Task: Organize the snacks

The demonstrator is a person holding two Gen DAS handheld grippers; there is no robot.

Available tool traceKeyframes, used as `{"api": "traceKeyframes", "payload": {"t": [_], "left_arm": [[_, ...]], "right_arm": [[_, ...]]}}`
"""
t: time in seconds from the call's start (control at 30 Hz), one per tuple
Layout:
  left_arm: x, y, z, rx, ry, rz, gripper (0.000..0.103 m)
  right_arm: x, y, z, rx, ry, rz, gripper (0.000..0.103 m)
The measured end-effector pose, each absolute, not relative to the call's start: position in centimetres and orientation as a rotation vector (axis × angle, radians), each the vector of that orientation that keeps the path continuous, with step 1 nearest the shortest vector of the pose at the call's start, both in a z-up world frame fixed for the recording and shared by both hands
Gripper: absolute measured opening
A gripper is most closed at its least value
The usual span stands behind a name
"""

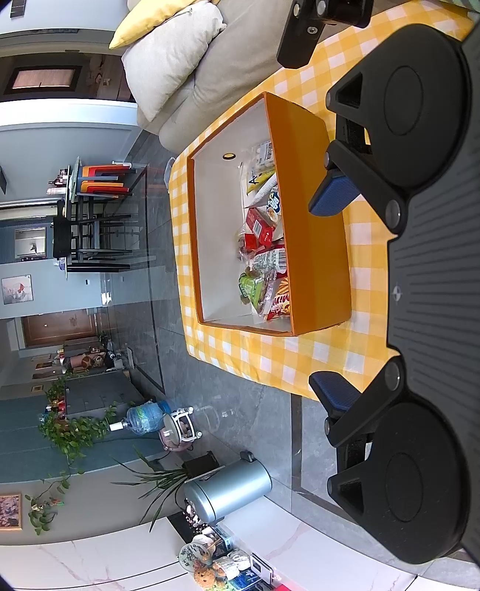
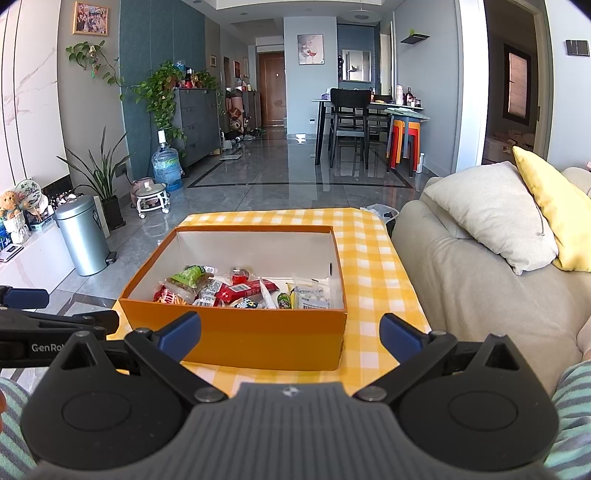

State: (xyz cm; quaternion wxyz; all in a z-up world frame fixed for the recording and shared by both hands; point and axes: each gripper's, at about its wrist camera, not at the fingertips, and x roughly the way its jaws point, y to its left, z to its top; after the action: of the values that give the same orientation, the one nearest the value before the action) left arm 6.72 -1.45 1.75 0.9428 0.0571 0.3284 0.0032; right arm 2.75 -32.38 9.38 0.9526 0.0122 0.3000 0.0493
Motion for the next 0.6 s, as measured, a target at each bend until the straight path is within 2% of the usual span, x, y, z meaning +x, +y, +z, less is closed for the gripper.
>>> {"api": "traceKeyframes", "payload": {"t": [0.6], "left_arm": [[6.29, -1.00, 2.40, 0.106, 0.667, 0.013, 0.103]], "right_arm": [[2.55, -32.04, 9.14, 0.022, 0.616, 0.106, 0.099]]}}
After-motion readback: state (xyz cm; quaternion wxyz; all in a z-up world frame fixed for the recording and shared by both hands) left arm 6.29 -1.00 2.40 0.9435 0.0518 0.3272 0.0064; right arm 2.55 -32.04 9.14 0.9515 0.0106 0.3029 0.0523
